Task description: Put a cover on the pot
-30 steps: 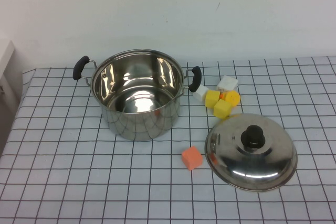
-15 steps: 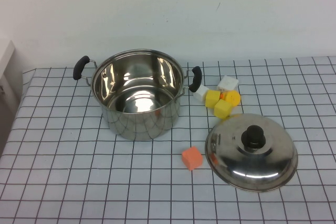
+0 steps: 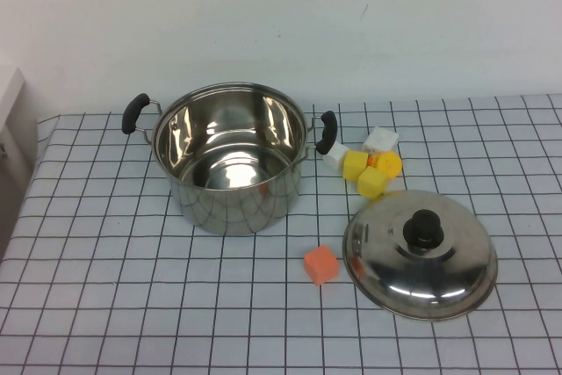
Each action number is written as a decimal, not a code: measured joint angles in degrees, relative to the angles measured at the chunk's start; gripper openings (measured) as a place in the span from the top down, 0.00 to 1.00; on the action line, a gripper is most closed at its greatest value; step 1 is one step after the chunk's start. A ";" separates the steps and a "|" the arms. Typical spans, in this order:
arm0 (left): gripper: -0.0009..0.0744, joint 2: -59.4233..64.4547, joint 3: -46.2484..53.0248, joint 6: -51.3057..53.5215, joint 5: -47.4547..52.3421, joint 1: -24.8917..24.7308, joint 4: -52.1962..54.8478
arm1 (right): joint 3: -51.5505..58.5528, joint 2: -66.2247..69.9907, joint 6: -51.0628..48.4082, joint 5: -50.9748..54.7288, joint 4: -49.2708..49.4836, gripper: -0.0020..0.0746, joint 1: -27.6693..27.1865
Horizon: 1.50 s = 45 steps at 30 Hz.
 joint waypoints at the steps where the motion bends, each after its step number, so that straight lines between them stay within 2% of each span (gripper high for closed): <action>1: 0.99 0.00 0.00 0.00 0.00 0.00 0.00 | -0.34 1.90 3.43 -1.63 -2.61 0.95 0.27; 4: 0.99 0.00 0.00 0.00 0.00 0.00 0.00 | -0.60 9.11 18.45 -9.84 -16.40 0.85 2.78; 6: 0.99 0.00 0.00 0.00 0.00 0.00 0.00 | -0.64 14.65 26.28 -17.77 -22.91 0.74 5.97; 10: 0.99 0.00 0.00 0.00 0.00 0.00 0.00 | -0.77 27.64 30.37 -36.51 -27.61 0.50 13.20; 12: 0.99 0.00 0.00 0.00 0.00 0.00 0.00 | -1.00 36.48 31.02 -47.01 -28.54 0.42 15.97; 17: 0.99 0.00 0.00 -0.27 0.00 0.00 0.00 | -1.62 59.11 38.45 -70.65 -30.40 0.36 17.58; 19: 0.99 0.00 0.00 -0.27 0.00 0.00 0.00 | -1.86 66.74 43.15 -76.53 -31.00 0.35 17.58; 24: 0.99 0.00 0.00 -0.27 0.00 0.00 0.00 | -5.00 83.61 46.78 -79.50 -32.16 0.36 17.58; 29: 0.99 0.00 0.00 -0.27 0.00 0.00 0.00 | -10.58 93.77 47.27 -79.74 -34.74 0.36 17.58; 35: 0.99 0.00 0.00 -0.27 0.00 0.00 0.00 | -18.81 101.60 47.27 -80.04 -40.70 0.36 17.61; 45: 0.99 0.00 0.00 -0.27 0.00 0.00 0.00 | -28.12 109.99 47.27 -80.17 -42.80 0.36 17.73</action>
